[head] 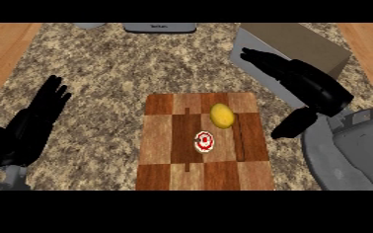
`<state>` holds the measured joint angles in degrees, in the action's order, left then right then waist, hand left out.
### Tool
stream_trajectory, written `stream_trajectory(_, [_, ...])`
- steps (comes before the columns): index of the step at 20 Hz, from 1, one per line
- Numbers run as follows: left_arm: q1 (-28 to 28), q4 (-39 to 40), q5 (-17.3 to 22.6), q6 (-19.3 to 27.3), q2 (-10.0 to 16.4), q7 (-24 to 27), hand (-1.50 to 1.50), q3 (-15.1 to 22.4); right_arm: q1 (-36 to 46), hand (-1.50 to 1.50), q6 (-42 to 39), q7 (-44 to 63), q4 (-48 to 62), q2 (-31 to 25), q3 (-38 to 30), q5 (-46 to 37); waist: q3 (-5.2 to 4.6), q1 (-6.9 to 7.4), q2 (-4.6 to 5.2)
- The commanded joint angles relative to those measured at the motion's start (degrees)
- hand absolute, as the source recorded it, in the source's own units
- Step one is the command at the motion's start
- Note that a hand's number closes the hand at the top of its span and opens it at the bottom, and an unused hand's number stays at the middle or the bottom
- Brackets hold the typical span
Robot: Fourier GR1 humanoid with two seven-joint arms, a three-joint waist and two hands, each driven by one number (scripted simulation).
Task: Pick the lemon from the cutting board and place it in the cardboard box
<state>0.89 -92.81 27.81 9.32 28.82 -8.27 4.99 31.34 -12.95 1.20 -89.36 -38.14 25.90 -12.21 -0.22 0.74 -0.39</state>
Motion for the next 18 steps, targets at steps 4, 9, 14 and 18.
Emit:
stream_trajectory(4, [-0.46,-0.13,0.38,-1.67,0.01,-0.37,0.0,-1.45,7.63,-1.5,-10.47,22.93,-3.15,7.2,7.46,-2.96,0.11,0.06,0.22])
stream_trajectory(9, [-1.37,-3.27,-1.43,-0.63,-1.08,-2.81,0.0,-1.67,6.61,-1.5,-16.67,26.34,-0.71,9.7,3.46,-0.54,0.21,-0.28,0.28])
stream_trajectory(14, [-2.34,1.76,-1.43,-5.52,-1.77,1.97,0.0,-5.27,6.33,-1.5,-21.15,30.51,-1.49,12.8,1.8,-2.19,0.19,-0.46,0.3])
stream_trajectory(18, [0.4,1.05,-1.3,-6.11,-1.87,-2.1,0.0,-6.64,4.38,-1.5,-23.15,25.13,2.62,12.48,1.23,-7.13,0.21,-0.47,0.38])
